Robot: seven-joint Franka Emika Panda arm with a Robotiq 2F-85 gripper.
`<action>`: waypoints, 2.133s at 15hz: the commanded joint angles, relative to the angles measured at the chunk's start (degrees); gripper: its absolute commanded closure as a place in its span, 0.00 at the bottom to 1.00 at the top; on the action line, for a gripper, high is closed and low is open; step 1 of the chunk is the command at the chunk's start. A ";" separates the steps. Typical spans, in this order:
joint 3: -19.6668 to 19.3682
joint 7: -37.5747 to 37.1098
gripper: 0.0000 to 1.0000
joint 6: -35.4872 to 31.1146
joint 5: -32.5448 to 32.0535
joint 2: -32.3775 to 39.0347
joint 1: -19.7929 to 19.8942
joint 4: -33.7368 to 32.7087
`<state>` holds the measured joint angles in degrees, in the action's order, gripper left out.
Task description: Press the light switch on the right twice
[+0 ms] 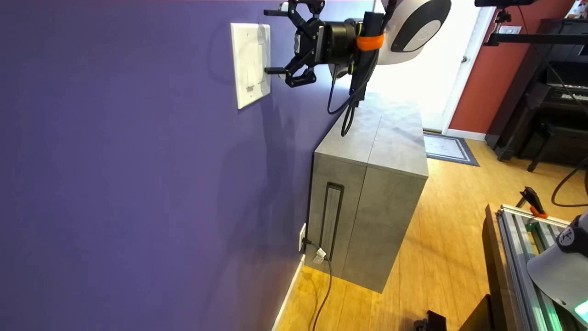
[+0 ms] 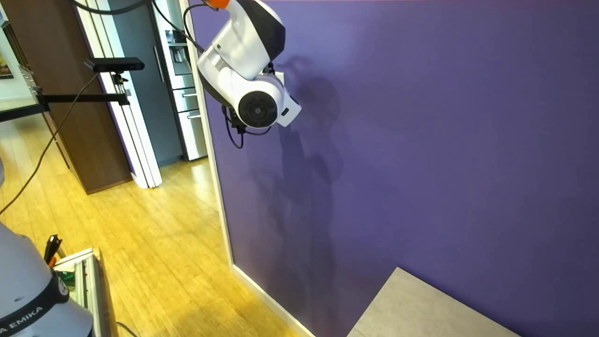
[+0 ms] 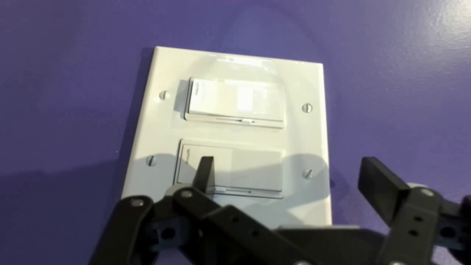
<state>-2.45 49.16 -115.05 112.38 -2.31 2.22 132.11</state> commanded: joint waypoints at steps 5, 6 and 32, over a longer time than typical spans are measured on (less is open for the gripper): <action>0.27 0.17 0.00 -0.30 2.29 -0.69 0.08 -1.87; 0.24 0.13 0.00 -0.28 2.25 -0.77 0.11 -1.90; 1.15 -14.79 0.00 -10.32 -13.61 -9.39 0.53 0.41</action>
<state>-1.89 39.06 -124.54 101.21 -9.61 2.31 131.78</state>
